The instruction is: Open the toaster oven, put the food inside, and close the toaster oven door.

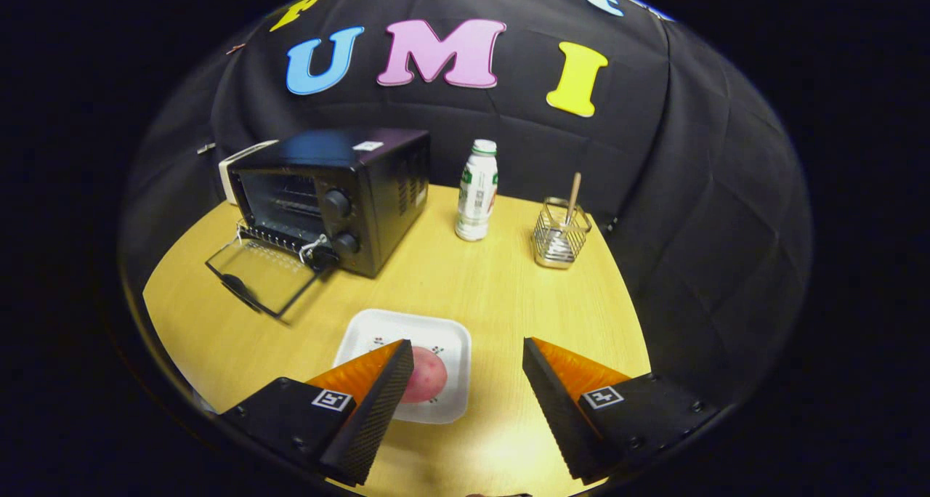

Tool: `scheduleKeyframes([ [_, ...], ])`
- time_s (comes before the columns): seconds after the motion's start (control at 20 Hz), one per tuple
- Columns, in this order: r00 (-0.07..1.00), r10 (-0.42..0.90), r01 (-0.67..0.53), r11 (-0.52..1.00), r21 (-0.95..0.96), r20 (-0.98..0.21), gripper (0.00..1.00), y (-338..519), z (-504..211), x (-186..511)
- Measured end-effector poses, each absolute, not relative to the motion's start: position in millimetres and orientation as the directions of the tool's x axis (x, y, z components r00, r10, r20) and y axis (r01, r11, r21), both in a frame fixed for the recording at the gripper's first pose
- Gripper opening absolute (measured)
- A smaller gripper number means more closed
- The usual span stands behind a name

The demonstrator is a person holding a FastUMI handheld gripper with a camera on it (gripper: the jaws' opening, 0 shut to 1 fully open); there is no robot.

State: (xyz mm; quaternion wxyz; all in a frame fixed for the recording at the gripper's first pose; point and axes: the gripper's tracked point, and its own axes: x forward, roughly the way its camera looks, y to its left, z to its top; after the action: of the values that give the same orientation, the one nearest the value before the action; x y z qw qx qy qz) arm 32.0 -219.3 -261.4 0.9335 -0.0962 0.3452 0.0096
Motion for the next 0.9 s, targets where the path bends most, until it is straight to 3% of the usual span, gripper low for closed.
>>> scheduleKeyframes([
  [0.4,0.544,-0.038,-0.152,0.978,-0.143,-0.838,0.99,-232,-337,19],
  [0.7,0.430,-0.016,-0.107,0.992,-0.069,-0.902,0.99,-245,-362,8],
  [0.8,0.423,0.006,-0.104,0.994,-0.042,-0.906,0.96,-242,-363,9],
  [0.9,0.420,0.024,-0.117,0.993,-0.028,-0.907,0.87,-234,-364,10],
])
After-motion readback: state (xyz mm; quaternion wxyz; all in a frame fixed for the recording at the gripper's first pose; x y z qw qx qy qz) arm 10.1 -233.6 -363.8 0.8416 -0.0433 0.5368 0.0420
